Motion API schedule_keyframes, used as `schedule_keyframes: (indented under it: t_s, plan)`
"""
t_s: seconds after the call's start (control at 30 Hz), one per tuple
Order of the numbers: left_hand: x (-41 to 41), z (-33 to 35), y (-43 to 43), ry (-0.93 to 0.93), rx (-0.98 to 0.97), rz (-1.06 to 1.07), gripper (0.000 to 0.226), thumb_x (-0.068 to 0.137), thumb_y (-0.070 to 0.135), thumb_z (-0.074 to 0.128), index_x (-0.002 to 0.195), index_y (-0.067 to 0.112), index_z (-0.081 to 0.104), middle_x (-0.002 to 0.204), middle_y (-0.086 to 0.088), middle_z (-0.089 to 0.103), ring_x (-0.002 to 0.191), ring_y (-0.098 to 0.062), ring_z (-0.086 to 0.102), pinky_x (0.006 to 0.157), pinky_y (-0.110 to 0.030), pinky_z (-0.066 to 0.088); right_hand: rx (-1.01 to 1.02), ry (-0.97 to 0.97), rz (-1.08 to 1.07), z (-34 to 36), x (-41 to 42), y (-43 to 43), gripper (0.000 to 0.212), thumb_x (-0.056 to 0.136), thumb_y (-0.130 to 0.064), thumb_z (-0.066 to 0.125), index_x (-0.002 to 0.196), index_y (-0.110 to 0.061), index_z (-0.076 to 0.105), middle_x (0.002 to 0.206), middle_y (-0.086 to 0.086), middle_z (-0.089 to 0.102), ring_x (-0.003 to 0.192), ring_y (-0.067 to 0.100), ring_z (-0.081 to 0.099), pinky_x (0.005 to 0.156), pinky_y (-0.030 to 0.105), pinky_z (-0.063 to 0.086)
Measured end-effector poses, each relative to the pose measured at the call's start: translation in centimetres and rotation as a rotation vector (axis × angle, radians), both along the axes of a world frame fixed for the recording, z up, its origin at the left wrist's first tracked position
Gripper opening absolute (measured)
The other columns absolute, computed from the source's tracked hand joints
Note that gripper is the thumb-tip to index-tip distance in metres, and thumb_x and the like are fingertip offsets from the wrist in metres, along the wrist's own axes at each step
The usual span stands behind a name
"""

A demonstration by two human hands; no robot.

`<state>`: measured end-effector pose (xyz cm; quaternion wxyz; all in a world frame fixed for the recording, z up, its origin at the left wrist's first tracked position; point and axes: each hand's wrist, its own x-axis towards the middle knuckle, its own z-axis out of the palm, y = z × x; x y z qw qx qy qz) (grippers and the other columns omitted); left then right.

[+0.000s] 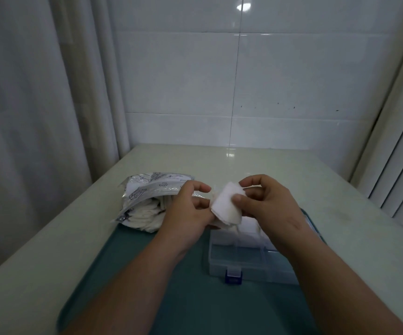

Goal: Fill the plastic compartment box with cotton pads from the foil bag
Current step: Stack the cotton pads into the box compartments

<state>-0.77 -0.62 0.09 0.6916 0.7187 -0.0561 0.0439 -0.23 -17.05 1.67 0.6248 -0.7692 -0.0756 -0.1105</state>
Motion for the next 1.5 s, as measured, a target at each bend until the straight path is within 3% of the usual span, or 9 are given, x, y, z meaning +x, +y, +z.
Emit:
schedule_keyframes:
  t_s: [0.5,0.67,0.8,0.97,1.1,1.27,1.33,1.4,1.5]
  plan:
    - [0.2,0.0,0.2,0.012,-0.082,-0.107,0.038,0.085,-0.009,0.061,0.109,0.019,0.055,0.087,-0.011,0.073,0.079,-0.024,0.071,0.070,-0.037,0.058,-0.198,-0.033,-0.049,-0.4,0.4,0.1,0.020,0.081,-0.024,0.075,0.086,-0.034,0.058,0.090,-0.011,0.065,0.082,0.010,0.064,0.071,0.021,0.054]
    - [0.2,0.2,0.1,0.083,-0.285,-0.139,0.019,0.095,0.005,0.056,0.112,0.012,0.056,0.092,-0.015,0.068,0.081,-0.024,0.068,0.069,-0.040,0.057,-0.164,-0.042,-0.077,-0.3,0.4,0.1,0.024,0.078,-0.022,0.078,0.088,-0.032,0.059,0.089,-0.009,0.065,0.082,0.009,0.064,0.068,0.017,0.051]
    - [0.4,-0.1,0.1,0.050,-0.187,-0.104,0.036,0.087,-0.006,0.063,0.112,0.018,0.055,0.098,-0.017,0.069,0.085,-0.026,0.069,0.071,-0.037,0.055,-0.145,-0.028,-0.102,-0.3,0.4,0.2,0.024,0.078,-0.017,0.078,0.090,-0.028,0.061,0.089,-0.010,0.065,0.080,0.007,0.064,0.062,0.011,0.047]
    - [0.7,-0.3,0.2,0.013,-0.165,-0.020,0.044,0.083,-0.009,0.064,0.111,0.023,0.055,0.094,-0.017,0.069,0.083,-0.026,0.068,0.075,-0.040,0.055,-0.100,0.034,-0.010,-0.3,0.1,0.0,0.023,0.085,-0.033,0.070,0.104,-0.029,0.056,0.098,-0.011,0.062,0.089,0.010,0.062,0.074,0.024,0.053]
    - [0.7,-0.3,0.5,-0.006,-0.136,0.039,0.046,0.080,-0.008,0.068,0.110,0.025,0.058,0.094,-0.017,0.072,0.083,-0.026,0.069,0.079,-0.040,0.055,-0.196,0.087,0.090,-0.2,-0.1,0.3,0.029,0.081,-0.029,0.074,0.104,-0.031,0.057,0.092,-0.006,0.066,0.081,0.011,0.064,0.065,0.021,0.050]
    - [0.7,0.1,0.4,-0.011,-0.088,0.128,0.027,0.083,-0.001,0.061,0.096,0.021,0.068,0.099,-0.008,0.070,0.089,-0.022,0.063,0.078,-0.035,0.052,-0.331,0.029,0.079,-0.3,-0.2,0.3,0.012,0.086,-0.024,0.069,0.094,-0.030,0.063,0.090,-0.008,0.065,0.071,0.009,0.064,0.062,0.019,0.053]
    - [0.3,0.5,0.2,-0.021,-0.135,0.153,0.013,0.084,0.017,0.060,0.091,0.018,0.071,0.099,-0.005,0.071,0.096,-0.022,0.064,0.083,-0.036,0.051,-0.388,0.016,0.095,-0.3,-0.3,0.4,0.014,0.085,-0.025,0.069,0.095,-0.033,0.062,0.092,-0.010,0.064,0.076,0.010,0.064,0.069,0.023,0.057]
    - [-0.1,0.7,-0.1,-0.024,-0.097,0.173,0.025,0.078,0.034,0.059,0.089,0.015,0.071,0.095,-0.004,0.070,0.092,-0.021,0.062,0.080,-0.035,0.049,-0.457,0.008,0.114,-0.3,-0.4,0.6,0.017,0.083,-0.027,0.071,0.094,-0.036,0.062,0.092,-0.014,0.063,0.079,0.008,0.063,0.073,0.025,0.057]
    - [-0.1,0.1,-0.6,-0.008,0.117,0.207,0.016,0.089,0.023,0.056,0.087,0.013,0.068,0.087,0.000,0.065,0.083,-0.016,0.057,0.072,-0.033,0.044,-0.569,-0.007,0.131,-0.4,-0.6,1.0,0.027,0.079,-0.026,0.075,0.096,-0.038,0.058,0.094,-0.016,0.063,0.077,0.004,0.061,0.066,0.018,0.054]
